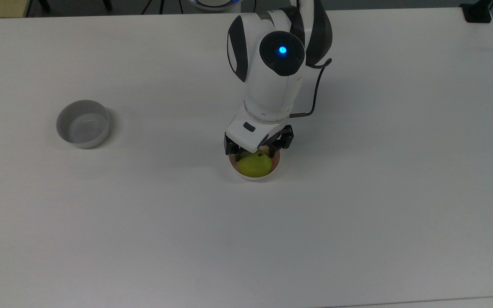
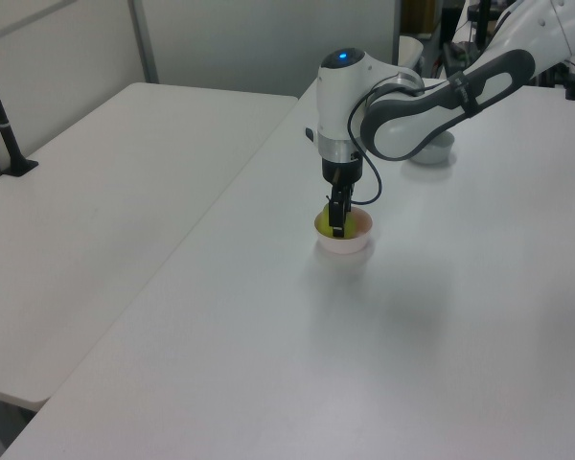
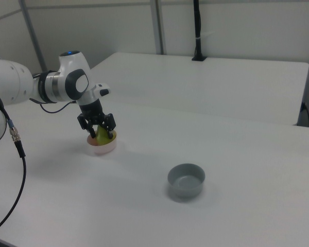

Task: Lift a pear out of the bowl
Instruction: 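Close the gripper around the green pear in the pink bowl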

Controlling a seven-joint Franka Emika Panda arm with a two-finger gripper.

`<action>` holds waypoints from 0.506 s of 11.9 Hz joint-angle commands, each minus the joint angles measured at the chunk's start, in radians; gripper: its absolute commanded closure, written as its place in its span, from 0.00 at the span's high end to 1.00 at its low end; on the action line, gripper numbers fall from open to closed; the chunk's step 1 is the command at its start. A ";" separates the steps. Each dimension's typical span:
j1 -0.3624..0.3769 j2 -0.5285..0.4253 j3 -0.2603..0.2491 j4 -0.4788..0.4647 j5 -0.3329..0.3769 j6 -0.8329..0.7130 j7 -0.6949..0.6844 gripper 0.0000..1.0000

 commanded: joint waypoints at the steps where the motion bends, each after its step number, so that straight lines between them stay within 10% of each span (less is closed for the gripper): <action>1: 0.014 -0.010 -0.010 -0.028 -0.022 0.030 0.026 0.74; 6: 0.014 -0.012 -0.011 -0.030 -0.024 0.027 0.024 0.61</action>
